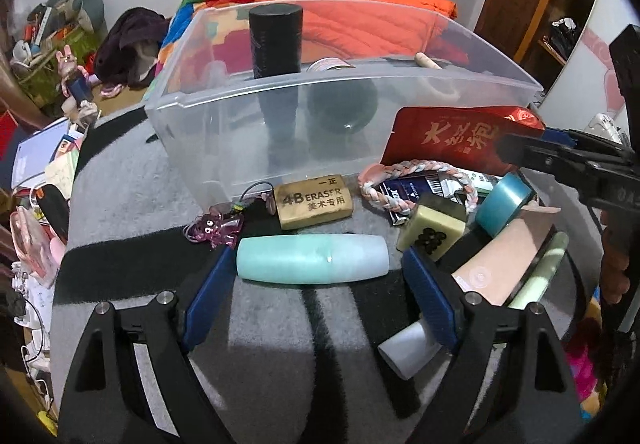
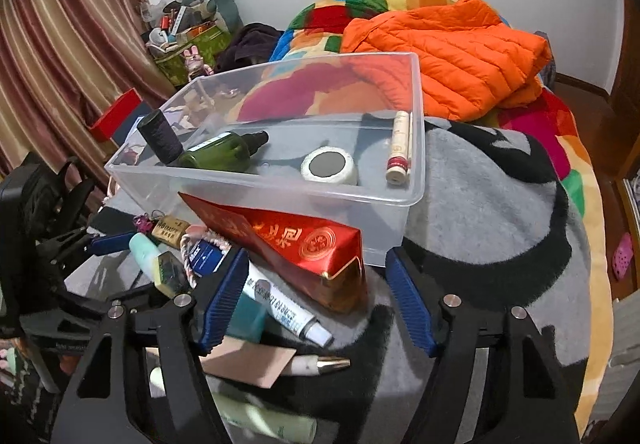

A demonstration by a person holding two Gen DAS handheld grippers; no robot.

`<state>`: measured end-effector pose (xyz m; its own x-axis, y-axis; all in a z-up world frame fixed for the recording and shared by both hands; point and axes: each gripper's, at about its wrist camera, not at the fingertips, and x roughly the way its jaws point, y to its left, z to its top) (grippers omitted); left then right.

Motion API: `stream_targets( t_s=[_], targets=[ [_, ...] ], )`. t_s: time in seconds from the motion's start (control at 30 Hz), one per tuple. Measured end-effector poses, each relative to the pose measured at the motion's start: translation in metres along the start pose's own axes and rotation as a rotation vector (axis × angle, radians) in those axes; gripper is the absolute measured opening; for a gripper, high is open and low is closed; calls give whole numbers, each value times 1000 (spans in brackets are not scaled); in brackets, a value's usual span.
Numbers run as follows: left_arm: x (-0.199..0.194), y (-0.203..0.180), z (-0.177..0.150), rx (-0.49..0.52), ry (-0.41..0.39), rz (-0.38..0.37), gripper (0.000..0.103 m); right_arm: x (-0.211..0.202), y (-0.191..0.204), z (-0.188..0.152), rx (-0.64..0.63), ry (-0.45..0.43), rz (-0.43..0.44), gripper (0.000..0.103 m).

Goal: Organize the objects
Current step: 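Drop mint-green tube from left tool while right tool drops red gift box into box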

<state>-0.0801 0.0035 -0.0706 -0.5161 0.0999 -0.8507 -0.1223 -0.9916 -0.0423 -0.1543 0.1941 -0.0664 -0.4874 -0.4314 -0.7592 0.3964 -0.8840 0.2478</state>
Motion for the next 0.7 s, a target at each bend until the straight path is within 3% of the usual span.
stream_targets(
  t_s=[0.03, 0.07, 0.37, 0.7],
  targets=[
    [-1, 0, -1, 2, -6, 9, 77, 0, 0, 1, -4, 10, 18, 44],
    [-1, 1, -1, 2, -9, 14, 73, 2, 1, 1, -7, 23, 31, 44],
    [-16, 12, -9, -56, -28, -20, 73, -11, 13, -8, -41, -13, 14, 34],
    [-59, 16, -4, -87, -135, -23, 73, -55, 23, -7, -50, -121, 38, 28]
  ],
)
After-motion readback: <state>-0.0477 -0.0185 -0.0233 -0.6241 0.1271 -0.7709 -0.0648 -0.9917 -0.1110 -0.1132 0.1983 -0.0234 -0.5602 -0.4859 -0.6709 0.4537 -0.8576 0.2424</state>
